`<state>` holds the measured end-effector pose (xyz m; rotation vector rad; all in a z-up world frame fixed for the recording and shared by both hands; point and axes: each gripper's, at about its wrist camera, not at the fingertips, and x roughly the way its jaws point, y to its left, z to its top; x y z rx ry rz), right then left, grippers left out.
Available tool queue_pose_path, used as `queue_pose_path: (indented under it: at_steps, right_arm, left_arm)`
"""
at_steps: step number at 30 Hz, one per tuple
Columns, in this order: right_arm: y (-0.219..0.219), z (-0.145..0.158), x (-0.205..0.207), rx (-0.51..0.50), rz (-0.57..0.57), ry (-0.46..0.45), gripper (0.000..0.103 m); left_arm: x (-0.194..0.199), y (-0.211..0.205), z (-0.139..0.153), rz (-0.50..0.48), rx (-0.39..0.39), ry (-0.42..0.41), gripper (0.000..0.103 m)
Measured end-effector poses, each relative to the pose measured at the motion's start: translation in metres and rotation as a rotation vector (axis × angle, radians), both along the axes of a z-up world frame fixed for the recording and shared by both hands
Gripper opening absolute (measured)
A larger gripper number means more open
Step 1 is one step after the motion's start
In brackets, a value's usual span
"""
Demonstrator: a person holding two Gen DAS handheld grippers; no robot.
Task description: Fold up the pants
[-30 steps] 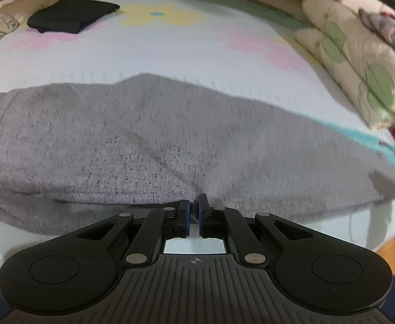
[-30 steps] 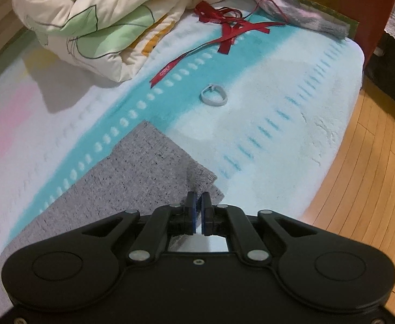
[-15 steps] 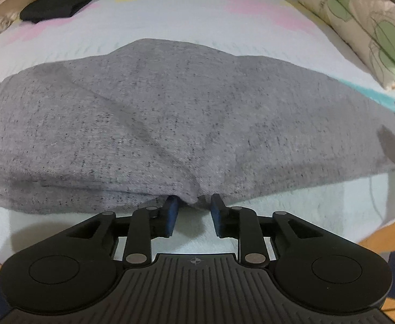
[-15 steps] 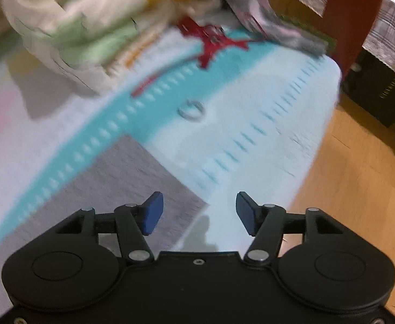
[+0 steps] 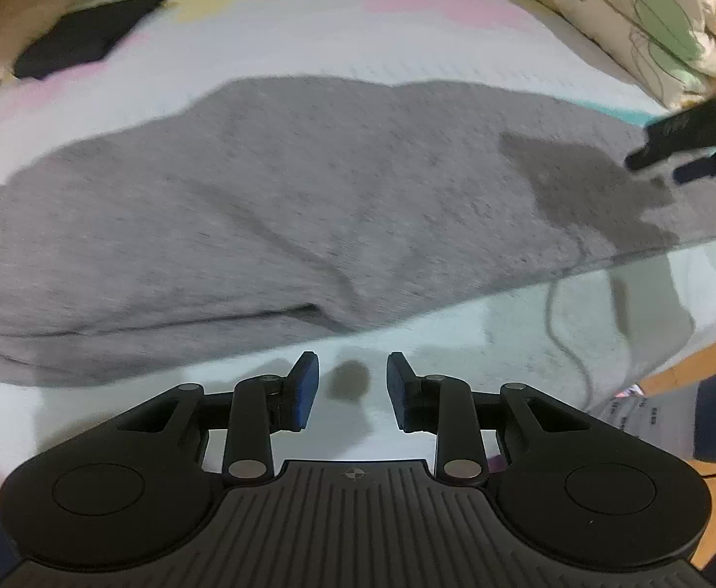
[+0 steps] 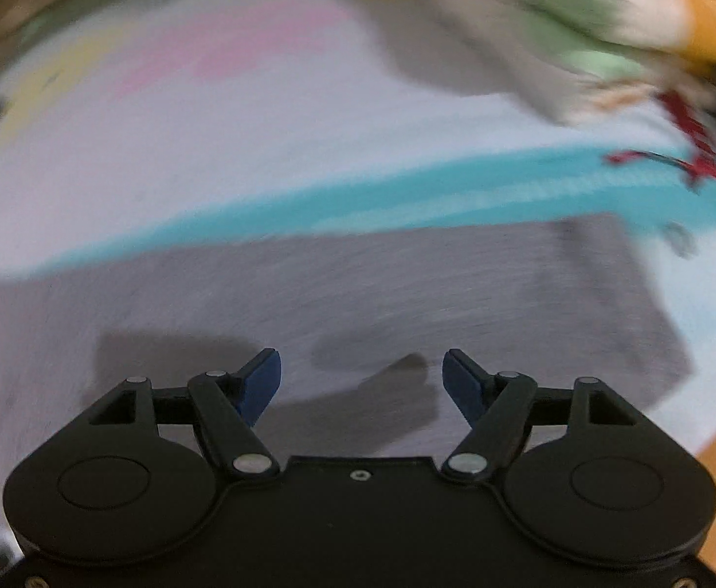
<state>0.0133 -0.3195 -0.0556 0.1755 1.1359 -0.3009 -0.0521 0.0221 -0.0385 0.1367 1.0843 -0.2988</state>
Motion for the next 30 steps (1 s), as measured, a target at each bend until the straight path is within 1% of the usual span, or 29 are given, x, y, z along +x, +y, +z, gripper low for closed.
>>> queue_pose_path:
  at_steps: [2,4,5,6,8,10,11,13,15,17,19,21,23,25,29,30]
  right_arm:
    - [0.022,-0.011,0.004,0.01,0.089,0.044,0.076]
    - [0.04,-0.023,0.004,0.016,0.155,0.088,0.076]
    - [0.047,-0.027,0.003,0.012,0.174,0.107,0.079]
    - [0.052,-0.03,0.001,-0.005,0.183,0.116,0.086]
    - [0.06,-0.033,-0.004,-0.046,0.176,0.105,0.092]
    - [0.061,-0.034,-0.006,-0.046,0.16,0.108,0.093]
    - [0.062,-0.034,-0.008,-0.035,0.144,0.112,0.095]
    - [0.053,-0.036,-0.005,0.003,0.096,0.13,0.097]
    - [0.049,-0.037,-0.005,0.027,0.069,0.137,0.098]
    - [0.051,-0.037,-0.006,0.024,0.072,0.139,0.101]
    - [0.05,-0.038,-0.005,0.021,0.077,0.137,0.102]
    - [0.049,-0.039,-0.007,0.016,0.078,0.132,0.102]
    - [0.053,-0.038,-0.005,0.014,0.076,0.129,0.102]
    - [0.058,-0.039,-0.005,0.013,0.075,0.126,0.102]
    - [0.06,-0.041,-0.01,0.008,0.074,0.116,0.102]
    - [0.06,-0.04,-0.008,0.007,0.073,0.115,0.102]
  left_arm:
    - [0.002,0.013,0.007,0.027,0.01,-0.015,0.03]
    - [0.008,0.03,0.013,0.094,0.002,-0.026,0.03]
    - [0.011,0.04,0.016,0.132,-0.008,-0.026,0.03]
    - [0.016,0.053,0.017,0.183,-0.027,-0.022,0.03]
    - [0.023,0.08,0.019,0.292,-0.078,-0.003,0.031]
    - [0.03,0.103,0.018,0.383,-0.128,0.017,0.033]
    - [0.032,0.112,0.016,0.42,-0.139,0.028,0.034]
    - [0.038,0.125,0.012,0.471,-0.132,0.047,0.035]
    - [0.038,0.136,0.012,0.512,-0.119,0.051,0.035]
    - [0.039,0.146,0.013,0.551,-0.121,0.038,0.036]
    - [0.041,0.158,0.016,0.583,-0.12,0.039,0.041]
    - [0.044,0.165,0.014,0.608,-0.13,0.059,0.043]
    - [0.044,0.17,0.01,0.638,-0.148,0.081,0.043]
    - [0.044,0.171,0.008,0.663,-0.156,0.08,0.043]
    - [0.054,0.168,0.001,0.671,-0.135,0.077,0.043]
    - [0.057,0.168,0.0,0.682,-0.146,0.07,0.043]
